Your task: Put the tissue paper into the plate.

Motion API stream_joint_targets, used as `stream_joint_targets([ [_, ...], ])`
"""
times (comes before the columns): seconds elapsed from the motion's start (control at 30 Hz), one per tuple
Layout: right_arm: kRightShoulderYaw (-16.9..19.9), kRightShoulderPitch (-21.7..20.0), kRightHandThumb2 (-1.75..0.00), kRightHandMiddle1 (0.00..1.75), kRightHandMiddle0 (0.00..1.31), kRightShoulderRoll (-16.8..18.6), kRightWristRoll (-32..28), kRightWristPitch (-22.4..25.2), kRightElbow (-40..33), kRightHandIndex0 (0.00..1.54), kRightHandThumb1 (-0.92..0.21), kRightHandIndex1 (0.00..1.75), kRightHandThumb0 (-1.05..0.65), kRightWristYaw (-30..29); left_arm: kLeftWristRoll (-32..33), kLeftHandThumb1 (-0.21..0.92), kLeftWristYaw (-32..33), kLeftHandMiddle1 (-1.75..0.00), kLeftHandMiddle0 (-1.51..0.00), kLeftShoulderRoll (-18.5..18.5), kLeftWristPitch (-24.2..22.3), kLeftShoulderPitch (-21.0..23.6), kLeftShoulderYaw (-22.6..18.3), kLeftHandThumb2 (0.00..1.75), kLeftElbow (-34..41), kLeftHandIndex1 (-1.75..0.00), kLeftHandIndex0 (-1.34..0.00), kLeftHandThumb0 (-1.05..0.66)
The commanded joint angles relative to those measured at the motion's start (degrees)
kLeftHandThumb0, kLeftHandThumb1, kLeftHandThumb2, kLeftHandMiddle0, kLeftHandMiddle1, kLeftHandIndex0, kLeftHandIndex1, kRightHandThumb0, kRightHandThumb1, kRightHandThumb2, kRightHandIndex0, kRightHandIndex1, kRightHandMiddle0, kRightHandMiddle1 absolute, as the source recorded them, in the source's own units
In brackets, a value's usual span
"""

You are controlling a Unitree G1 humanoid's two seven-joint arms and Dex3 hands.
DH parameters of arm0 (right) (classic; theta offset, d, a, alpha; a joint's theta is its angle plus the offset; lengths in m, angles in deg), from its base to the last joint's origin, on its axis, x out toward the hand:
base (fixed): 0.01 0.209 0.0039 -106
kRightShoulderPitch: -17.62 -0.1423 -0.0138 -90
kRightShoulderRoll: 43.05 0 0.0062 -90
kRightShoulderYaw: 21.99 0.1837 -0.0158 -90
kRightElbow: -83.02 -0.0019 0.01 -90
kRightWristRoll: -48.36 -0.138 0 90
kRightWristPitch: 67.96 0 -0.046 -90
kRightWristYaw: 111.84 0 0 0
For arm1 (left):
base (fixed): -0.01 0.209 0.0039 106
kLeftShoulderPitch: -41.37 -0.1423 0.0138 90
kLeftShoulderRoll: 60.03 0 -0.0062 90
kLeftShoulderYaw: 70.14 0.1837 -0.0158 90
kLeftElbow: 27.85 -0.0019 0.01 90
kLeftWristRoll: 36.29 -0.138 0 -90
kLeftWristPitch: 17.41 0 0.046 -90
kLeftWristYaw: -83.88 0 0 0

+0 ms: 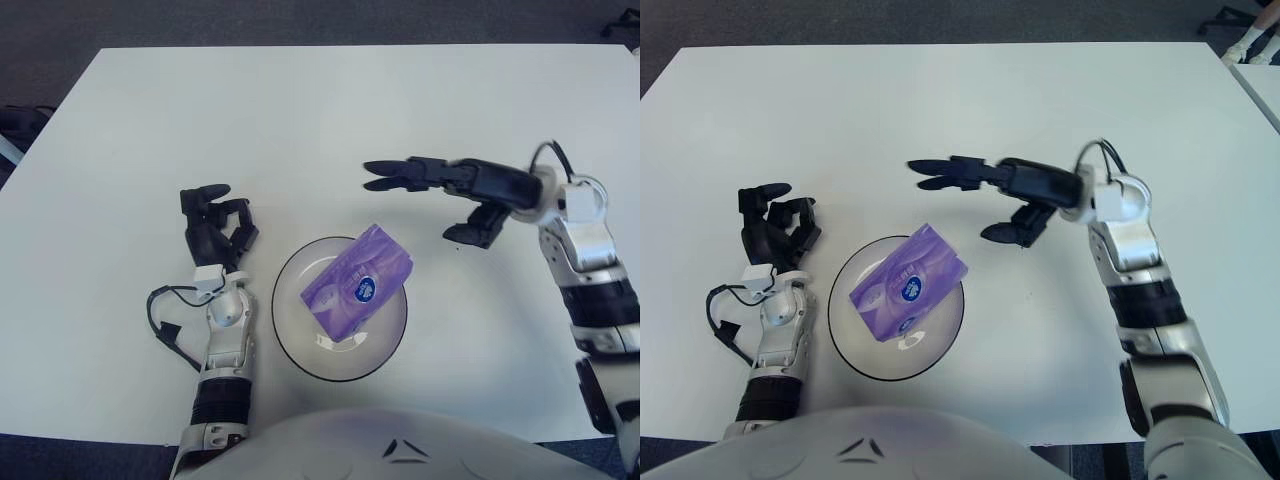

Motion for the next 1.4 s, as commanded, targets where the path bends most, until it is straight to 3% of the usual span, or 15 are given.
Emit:
stream_joint_targets([
  [0.0,1.0,0.2,-0.97,0.0,0.0,0.1,-0.3,0.3,-1.4,0.0,-0.92,0.0,-0.89,-0.3,-1.6,0.68,0.0,-1.41,-0.51,0.6,1.3,-4.3,0.5,0.77,-5.9,-1.75,-0.24,0.0],
  [0.3,1.3,0.3,-0.98,0.0,0.0,0.5,0.0,0.6,-1.6,0.0,-0.92,0.0,-0.89,-0.1,-2.1,0.54,-1.0,-1.47,-0.56,-0.1,3.7,-4.4,1.1,0.97,-6.4,-1.75,-0.29,0.0],
  [0.57,1.4,0.2,-0.98,0.0,0.0,0.6,0.1,0.7,-1.5,0.0,-0.92,0.0,-0.89,0.0,-2.1,0.5,-1.2,-1.47,-0.59,-0.4,4.1,-4.4,1.4,1.02,-6.5,-1.75,-0.31,-0.01],
  [0.6,3.4,5.3,-0.98,0.0,0.0,12.9,-2.5,8.0,-9.2,0.0,-0.92,0.0,-0.89,-21.7,-2.1,0.5,-1.2,-1.47,-0.6,-0.4,4.2,-4.4,1.4,1.02,-6.6,-1.75,-0.31,-0.01],
  [0.63,4.9,9.0,-0.99,0.35,0.08,22.2,-4.4,13.4,-14.9,0.12,-0.85,0.24,-0.79,-37.9,-2.1,0.5,-1.3,-1.47,-0.6,-0.4,4.4,-4.4,1.4,1.03,-6.6,-1.75,-0.32,-0.01],
  [0.67,5.9,11.6,-1.01,0.85,0.21,28.3,-5.7,17.2,-18.9,0.25,-0.74,0.66,-0.65,-48.9,-2.1,0.49,-1.3,-1.46,-0.6,-0.4,4.4,-4.4,1.4,1.03,-6.6,-1.75,-0.32,-0.01],
  [0.7,6.6,12.5,-1.02,1.17,0.29,31.9,-6.0,19.2,-20.6,0.34,-0.67,0.94,-0.57,-55.2,-2.1,0.49,-1.3,-1.46,-0.6,-0.4,4.5,-4.4,1.5,1.04,-6.6,-1.75,-0.33,-0.01],
  [0.8,6.6,11.4,-0.97,1.56,0.35,33.5,-5.8,19.8,-19.8,0.41,-0.63,1.25,-0.45,-57.4,-2.0,0.48,-1.4,-1.46,-0.61,-0.4,4.7,-4.4,1.5,1.04,-6.6,-1.75,-0.33,-0.01],
  [0.9,6.8,10.7,-0.9,1.68,0.34,35.3,-5.9,20.7,-19.1,0.42,-0.66,1.33,-0.4,-59.1,-1.9,0.48,-1.6,-1.46,-0.61,-0.5,4.8,-4.4,1.5,1.05,-6.7,-1.75,-0.33,-0.01],
  [1.2,7.7,11.7,-0.64,1.74,0.24,42.3,-7.0,24.6,-16.2,0.34,-0.84,1.3,-0.36,-65.7,-1.8,0.48,-1.4,-1.47,-0.61,-0.5,5.5,-4.2,1.3,1.04,-7.2,-1.75,-0.32,-0.01],
  [1.37,10.0,11.6,-0.57,1.75,0.21,42.8,-10.9,26.9,-11.4,0.31,-0.89,1.3,-0.35,-65.7,-2.3,0.47,-1.0,-1.46,-0.62,-0.6,5.6,-4.2,1.3,1.05,-7.1,-1.75,-0.32,-0.01],
])
